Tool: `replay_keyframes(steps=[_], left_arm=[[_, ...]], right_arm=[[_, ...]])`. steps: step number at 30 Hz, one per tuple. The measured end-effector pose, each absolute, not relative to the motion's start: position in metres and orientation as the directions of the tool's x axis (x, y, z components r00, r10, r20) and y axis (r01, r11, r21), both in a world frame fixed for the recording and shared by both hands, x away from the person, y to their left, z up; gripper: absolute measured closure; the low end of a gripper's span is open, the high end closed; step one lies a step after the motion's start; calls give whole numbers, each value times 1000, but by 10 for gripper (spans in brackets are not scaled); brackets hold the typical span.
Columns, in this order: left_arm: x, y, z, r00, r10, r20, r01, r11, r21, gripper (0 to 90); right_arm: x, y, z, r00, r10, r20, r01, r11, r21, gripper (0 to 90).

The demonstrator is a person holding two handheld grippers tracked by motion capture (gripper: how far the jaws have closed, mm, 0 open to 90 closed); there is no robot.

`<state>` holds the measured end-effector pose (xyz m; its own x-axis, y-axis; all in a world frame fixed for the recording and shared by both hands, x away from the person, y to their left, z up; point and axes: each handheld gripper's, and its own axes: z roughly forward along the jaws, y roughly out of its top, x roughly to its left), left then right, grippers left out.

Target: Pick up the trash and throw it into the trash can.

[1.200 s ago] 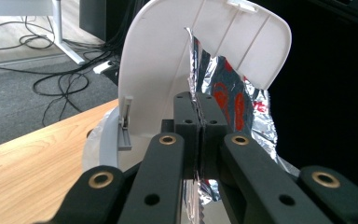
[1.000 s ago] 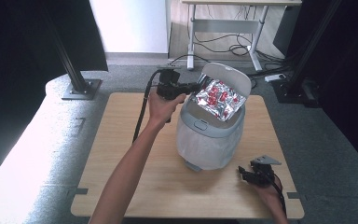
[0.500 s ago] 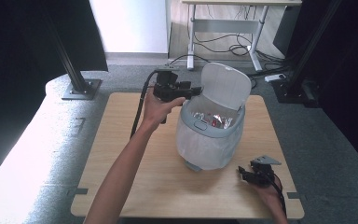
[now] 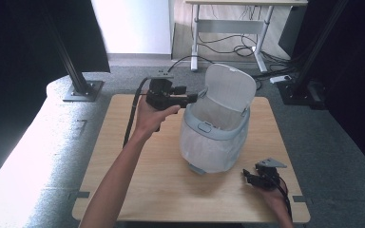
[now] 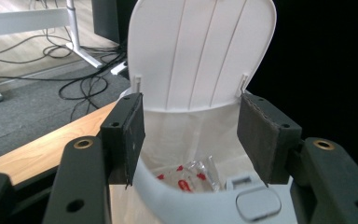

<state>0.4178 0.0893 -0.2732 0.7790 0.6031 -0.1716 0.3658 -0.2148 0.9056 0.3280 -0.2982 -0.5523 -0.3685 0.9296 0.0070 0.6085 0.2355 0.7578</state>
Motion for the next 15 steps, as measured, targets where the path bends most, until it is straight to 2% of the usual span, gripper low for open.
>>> replay_keyframes(steps=[15], left_arm=[[386,143,-303,756,639,-143,344,-202,917,403]], right_arm=[[328,-298,-552,-368,930,7,608,235,758,373]])
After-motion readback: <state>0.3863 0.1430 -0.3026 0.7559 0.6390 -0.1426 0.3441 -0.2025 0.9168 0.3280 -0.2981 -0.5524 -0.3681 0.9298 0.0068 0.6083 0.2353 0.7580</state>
